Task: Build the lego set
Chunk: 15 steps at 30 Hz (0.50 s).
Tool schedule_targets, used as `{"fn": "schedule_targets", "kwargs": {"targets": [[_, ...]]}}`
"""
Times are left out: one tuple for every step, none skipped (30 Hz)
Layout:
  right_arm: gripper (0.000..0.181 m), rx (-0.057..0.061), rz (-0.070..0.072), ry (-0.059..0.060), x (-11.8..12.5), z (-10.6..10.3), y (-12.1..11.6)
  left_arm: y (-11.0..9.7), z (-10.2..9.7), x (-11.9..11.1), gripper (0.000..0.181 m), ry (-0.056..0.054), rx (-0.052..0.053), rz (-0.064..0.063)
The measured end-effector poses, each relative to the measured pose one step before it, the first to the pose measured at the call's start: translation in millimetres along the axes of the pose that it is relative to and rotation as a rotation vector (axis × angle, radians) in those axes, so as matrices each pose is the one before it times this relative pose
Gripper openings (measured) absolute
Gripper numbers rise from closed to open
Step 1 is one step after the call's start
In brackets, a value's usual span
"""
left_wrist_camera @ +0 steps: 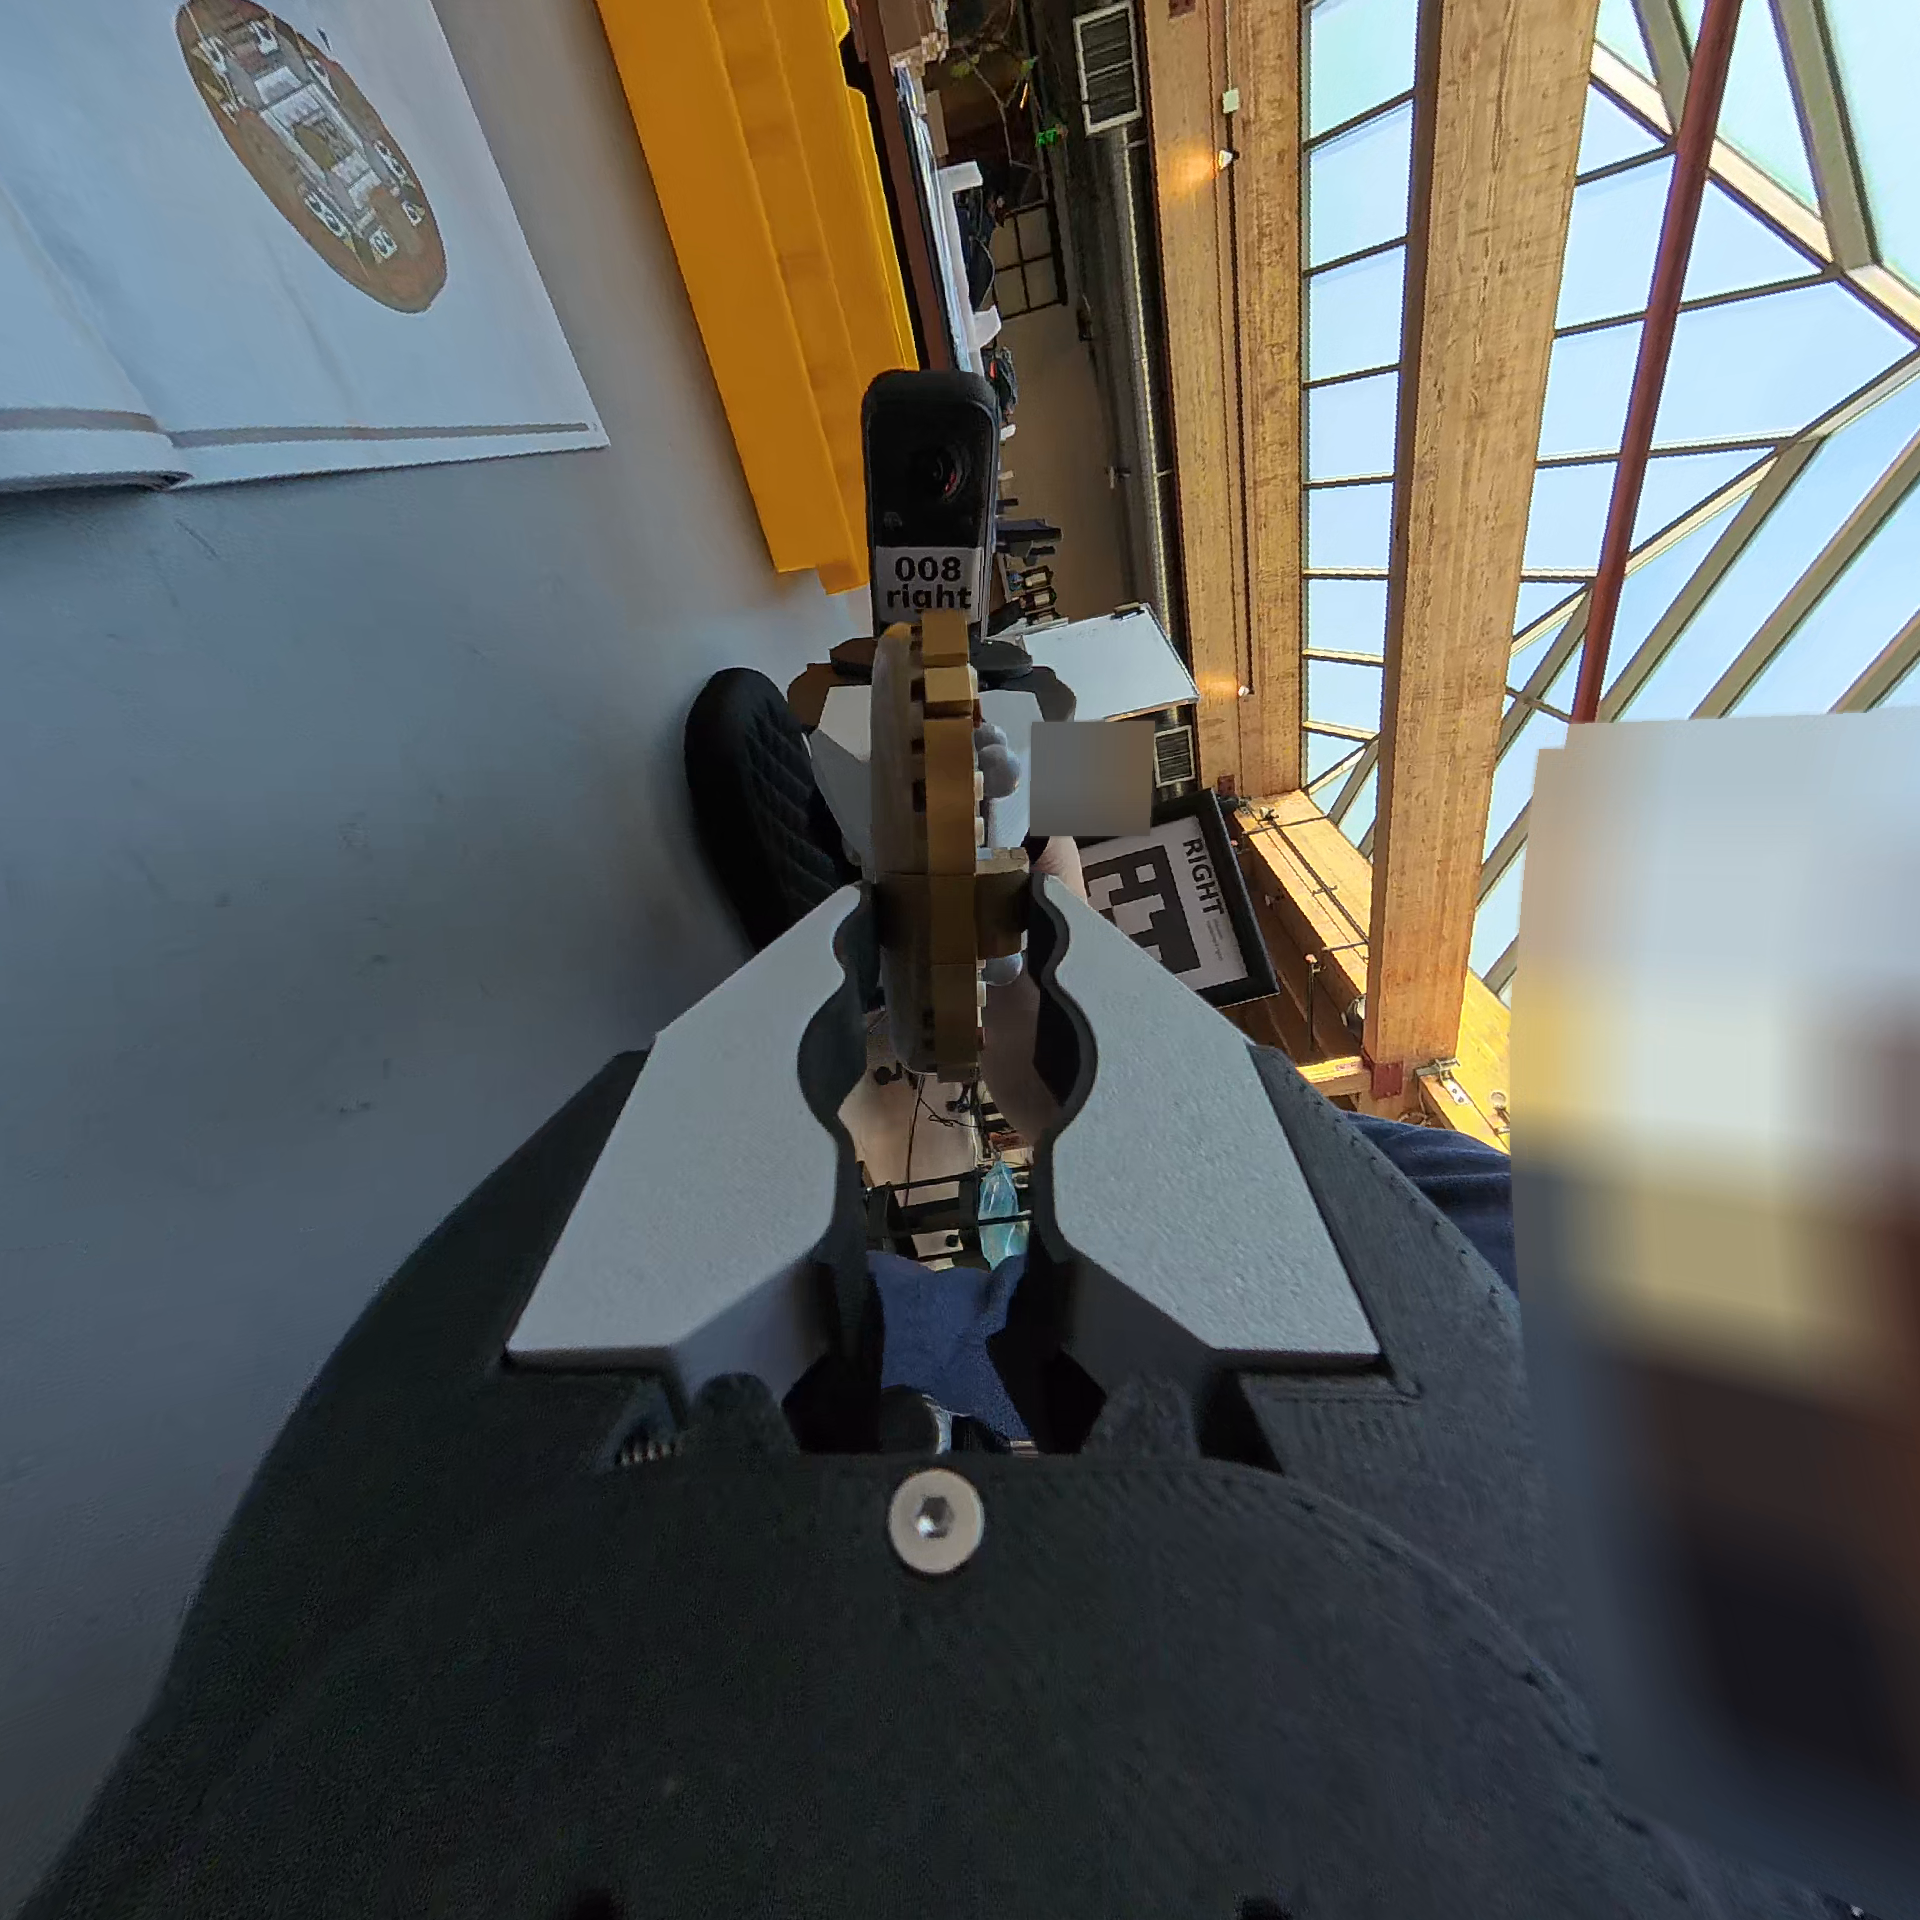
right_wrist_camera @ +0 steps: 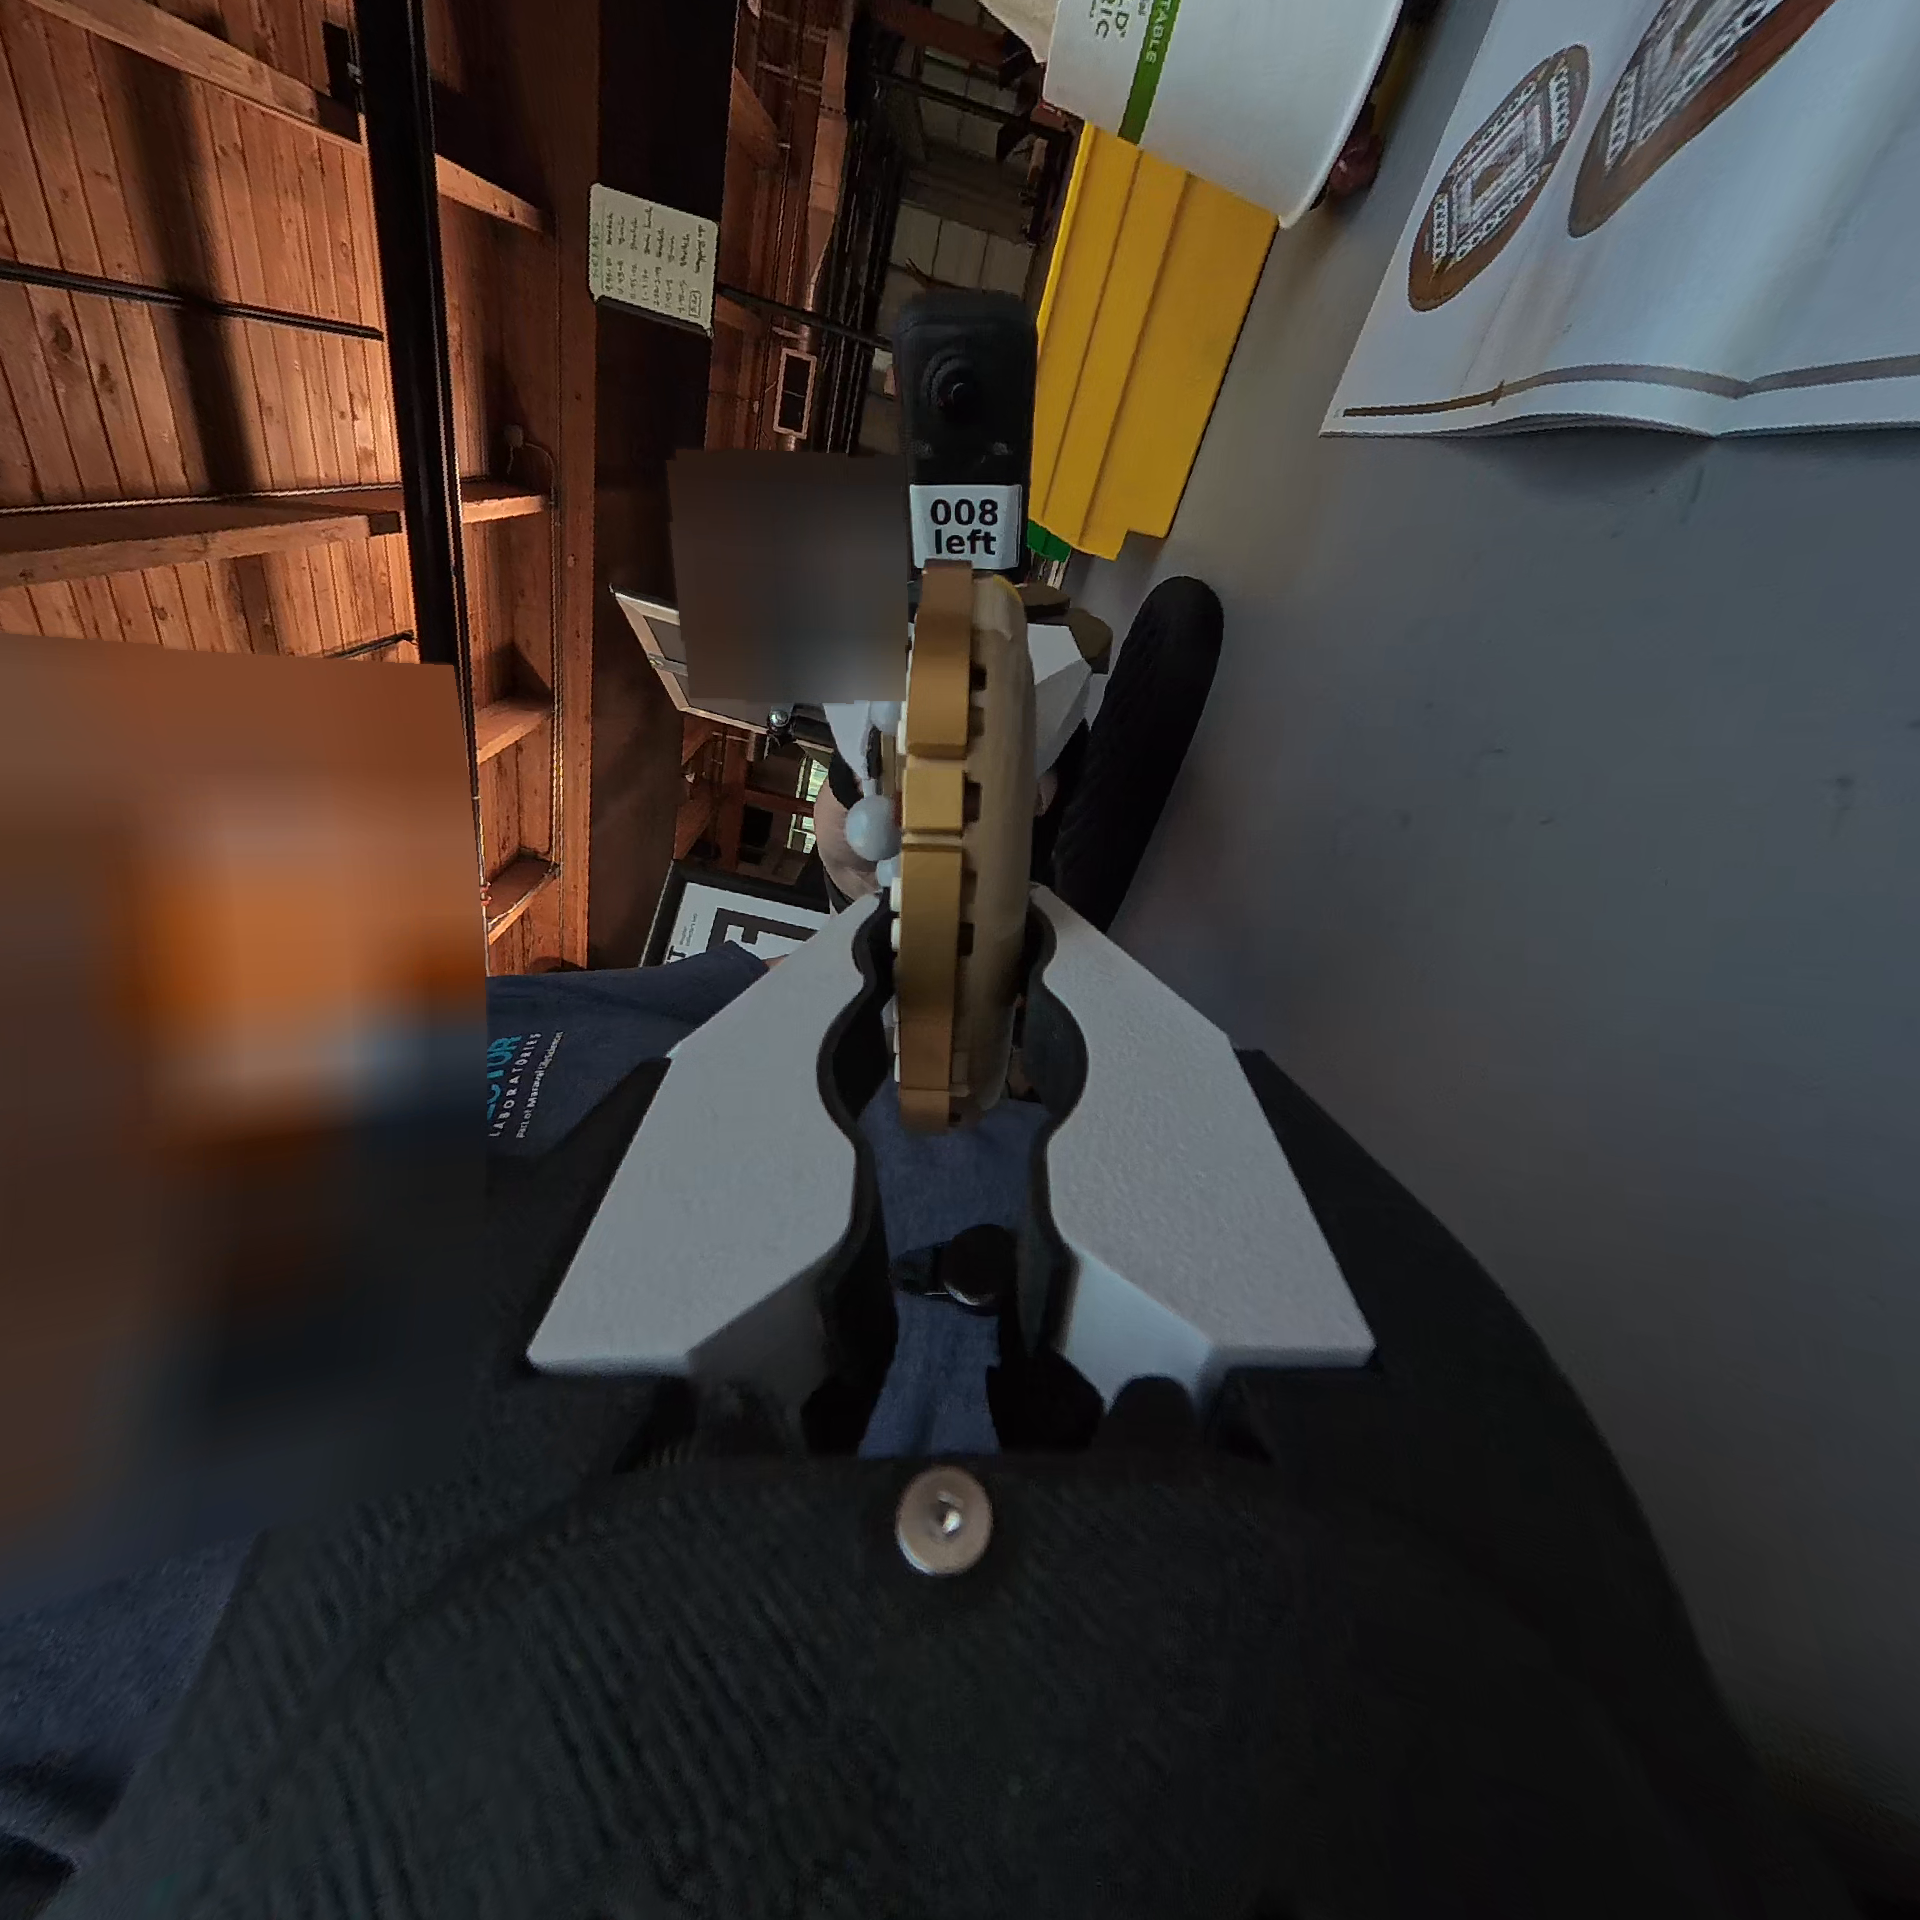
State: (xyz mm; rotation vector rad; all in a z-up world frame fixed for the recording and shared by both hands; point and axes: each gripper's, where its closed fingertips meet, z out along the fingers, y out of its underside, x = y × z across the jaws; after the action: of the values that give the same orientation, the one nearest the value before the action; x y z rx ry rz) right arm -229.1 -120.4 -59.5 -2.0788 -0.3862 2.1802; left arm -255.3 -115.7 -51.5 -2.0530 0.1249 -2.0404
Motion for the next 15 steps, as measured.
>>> {"fn": "schedule_targets", "kwargs": {"targets": [[0.019, 0.0012, -0.0029, 0.0025, 0.04, 0.01, -0.18, -1.06, -0.02, 0.61, 0.027, 0.0141, 0.0081, -0.0154], [0.02, 0.0009, -0.0047, -0.0037, -0.78, 0.39, -0.21, -1.07, 0.46, 1.21, 0.032, 0.0182, 0.0069, -0.0149], [0.02, -0.0023, -0.0009, -0.0029, -0.63, 0.77, 0.34, 0.85, 0.81, 0.78, 0.027, 0.016, -0.0062, -0.0105], [0.02, 0.0012, -0.0001, 0.0057, 0.58, 0.2, -0.14, -1.07, 0.25, -0.95, 0.027, 0.0026, 0.0074, -0.0102], [0.02, 0.006, -0.0062, 0.0078, 0.95, -0.15, -0.72, -0.82, 0.05, -1.19, 0.027, 0.0027, 0.0068, -0.0148], [0.02, -0.0017, 0.0003, 0.0022, 0.35, -0.31, 0.38, 0.78, 0.13, -0.7, 0.027, 0.0026, -0.0038, -0.0092], [0.02, -0.0057, 0.0032, 0.0037, 1.05, -0.32, 1.1, 1.26, 0.25, -1.1, 0.027, -0.0062, -0.0057, 0.0051], [0.02, -0.0035, 0.0029, 0.0, 0.77, -0.33, 1.07, 1.0, 0.23, -0.49, 0.027, -0.0045, -0.005, 0.0041], [0.02, 0.0023, 0.0073, -0.0069, -0.2, 0.0, 0.66, 0.57, 0.05, 0.19, 0.027, 0.0036, -0.0029, -0.0069], [0.02, 0.0048, 0.0081, -0.0066, -0.28, 0.05, 0.19, 0.13, -0.2, 0.34, 0.027, 0.0072, -0.0022, -0.0111], [0.02, 0.0053, 0.0046, -0.0032, -0.15, 0.07, -0.35, 0.13, -0.19, 0.28, 0.027, 0.0094, -0.0031, -0.0134], [0.019, 0.0, 0.0008, -0.001, -0.07, 0.19, -0.1, -1.03, -0.51, 0.84, 0.028, 0.0144, 0.0025, -0.0156], [0.019, -0.0003, -0.0021, 0.0003, -0.06, 0.18, -0.15, -1.78, -0.33, 1.09, 0.029, 0.0152, 0.0099, -0.0106], [0.02, -0.0014, -0.0015, -0.0013, -0.37, 0.18, -0.22, 0.26, -0.11, -0.74, 0.027, 0.0, -0.0041, 0.0011], [0.02, -0.0003, 0.0011, 0.0055, 0.75, -0.15, -0.24, -0.1, -0.05, -0.92, 0.027, -0.006, 0.0005, 0.0026]]}}
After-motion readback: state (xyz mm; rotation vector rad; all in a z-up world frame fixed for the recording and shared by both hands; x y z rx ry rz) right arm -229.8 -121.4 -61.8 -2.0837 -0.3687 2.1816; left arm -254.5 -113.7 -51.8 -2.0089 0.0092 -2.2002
